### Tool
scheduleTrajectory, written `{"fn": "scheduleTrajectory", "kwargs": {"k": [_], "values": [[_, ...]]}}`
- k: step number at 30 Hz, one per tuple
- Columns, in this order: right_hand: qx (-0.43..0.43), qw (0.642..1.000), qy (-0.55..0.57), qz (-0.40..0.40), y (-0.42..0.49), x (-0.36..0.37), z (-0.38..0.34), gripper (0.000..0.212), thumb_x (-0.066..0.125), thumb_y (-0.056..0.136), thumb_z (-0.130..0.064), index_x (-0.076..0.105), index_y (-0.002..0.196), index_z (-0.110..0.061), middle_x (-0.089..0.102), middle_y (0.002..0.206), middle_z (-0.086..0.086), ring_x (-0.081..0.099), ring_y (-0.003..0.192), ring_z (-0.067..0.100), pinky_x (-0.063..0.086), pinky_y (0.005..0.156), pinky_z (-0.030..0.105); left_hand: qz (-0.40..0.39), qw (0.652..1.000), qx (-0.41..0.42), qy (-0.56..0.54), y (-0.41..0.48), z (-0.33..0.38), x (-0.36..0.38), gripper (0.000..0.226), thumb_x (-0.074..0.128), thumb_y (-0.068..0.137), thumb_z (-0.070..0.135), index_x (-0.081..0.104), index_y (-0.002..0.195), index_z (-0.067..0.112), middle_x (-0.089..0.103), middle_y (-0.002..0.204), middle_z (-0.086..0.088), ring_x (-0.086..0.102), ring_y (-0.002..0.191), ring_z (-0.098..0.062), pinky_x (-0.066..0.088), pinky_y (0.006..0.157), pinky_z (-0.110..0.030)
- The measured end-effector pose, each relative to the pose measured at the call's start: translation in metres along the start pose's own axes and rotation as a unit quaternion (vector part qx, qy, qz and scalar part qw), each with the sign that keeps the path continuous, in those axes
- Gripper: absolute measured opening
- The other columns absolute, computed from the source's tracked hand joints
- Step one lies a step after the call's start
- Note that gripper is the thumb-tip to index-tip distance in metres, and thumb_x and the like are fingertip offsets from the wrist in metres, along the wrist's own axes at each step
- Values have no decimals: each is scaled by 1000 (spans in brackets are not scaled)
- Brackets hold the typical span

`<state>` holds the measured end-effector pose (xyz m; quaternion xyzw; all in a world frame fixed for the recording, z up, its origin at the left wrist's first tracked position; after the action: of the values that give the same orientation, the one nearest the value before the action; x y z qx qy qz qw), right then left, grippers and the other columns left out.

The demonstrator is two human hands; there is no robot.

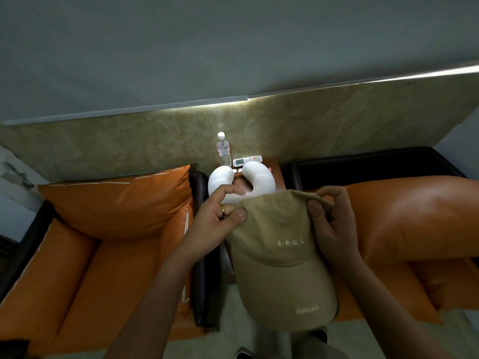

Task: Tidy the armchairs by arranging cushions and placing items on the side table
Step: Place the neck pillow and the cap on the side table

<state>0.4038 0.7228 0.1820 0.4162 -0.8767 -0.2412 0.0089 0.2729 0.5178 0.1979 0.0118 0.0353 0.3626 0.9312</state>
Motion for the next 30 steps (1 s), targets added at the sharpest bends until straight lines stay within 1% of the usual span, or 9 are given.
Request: {"fn": "scheduleTrajectory", "kwargs": {"k": [4, 8, 11, 14, 18, 20, 22, 25, 30], "values": [[-14, 999, -19, -33, 0, -6, 9, 39, 54, 97, -12, 48, 129, -33, 54, 66, -2, 47, 53, 8, 37, 50, 21, -2, 1000, 10, -15, 6, -7, 5, 59, 58, 93, 9, 45, 139, 44, 76, 95, -12, 71, 88, -21, 56, 80, -30], [14, 996, -30, -82, 2, -8, 31, 38, 53, 100, -9, 50, 135, -25, 65, 88, -13, 62, 73, 8, 47, 63, 19, -25, 1000, -14, 8, 18, -27, 13, 75, 57, 91, 7, 36, 145, 54, 54, 145, -13, 60, 126, -23, 51, 102, -37], [59, 995, -35, -78, 9, -5, 52, 40, 54, 100, -14, 49, 137, -26, 66, 86, -10, 63, 73, 10, 47, 63, 20, -57, 995, -70, 32, 31, -45, 22, 73, 67, 89, 21, 33, 148, 47, 66, 130, 0, 64, 119, -17, 52, 101, -34], [95, 990, -34, -98, 21, -1, 69, 40, 55, 101, -19, 49, 140, -23, 68, 87, -12, 65, 76, 6, 49, 65, 17, -19, 991, -110, 79, 50, -61, 29, 52, 71, 88, 44, 52, 137, 43, 66, 126, 10, 62, 120, -10, 53, 96, -29], [158, 968, -8, -194, 43, 12, 85, 48, 61, 94, -32, 50, 140, -29, 60, 124, -33, 60, 115, -5, 55, 93, 22, 9, 987, -122, 104, 76, -71, 37, 18, 67, 94, 19, 71, 107, 31, 74, 102, 15, 68, 100, -3, 53, 80, -18], [166, 955, -7, -246, 55, 14, 97, 49, 65, 93, -28, 50, 139, -32, 60, 124, -31, 61, 114, -5, 56, 93, 25, 16, 986, -127, 108, 89, -75, 32, 18, 66, 94, 16, 72, 103, 31, 74, 99, 17, 68, 96, -1, 52, 79, -16], [169, 947, 16, -273, 68, 14, 109, 48, 67, 94, -23, 51, 138, -35, 69, 113, -12, 70, 100, 9, 61, 82, 35, 35, 987, -116, 106, 102, -78, 19, 19, 65, 94, 13, 73, 100, 30, 75, 96, 15, 68, 93, -1, 51, 78, -15], [161, 957, 37, -240, 85, 23, 122, 47, 66, 96, -19, 54, 138, -36, 71, 94, 10, 70, 79, 24, 61, 71, 44, 62, 985, -94, 127, 122, -81, 2, 24, 63, 95, 11, 70, 95, 34, 73, 91, 25, 66, 90, 7, 47, 79, -9], [166, 983, 40, -70, 125, 58, 150, 27, 55, 103, -23, 65, 125, -34, 63, 96, 29, 62, 78, 49, 53, 62, 60, 41, 983, -127, 124, 152, -102, -24, 14, 59, 95, 31, 69, 105, 33, 74, 95, 19, 68, 92, 1, 52, 78, -13]]}}
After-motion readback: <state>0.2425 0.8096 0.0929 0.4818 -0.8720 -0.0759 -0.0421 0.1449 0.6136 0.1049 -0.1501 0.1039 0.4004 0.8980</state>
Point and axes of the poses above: each hand's wrist, its own y-axis towards the middle knuckle, its own x-axis out of the palm, z = x × y, the point moved 3 cm from there along y, towards the middle knuckle
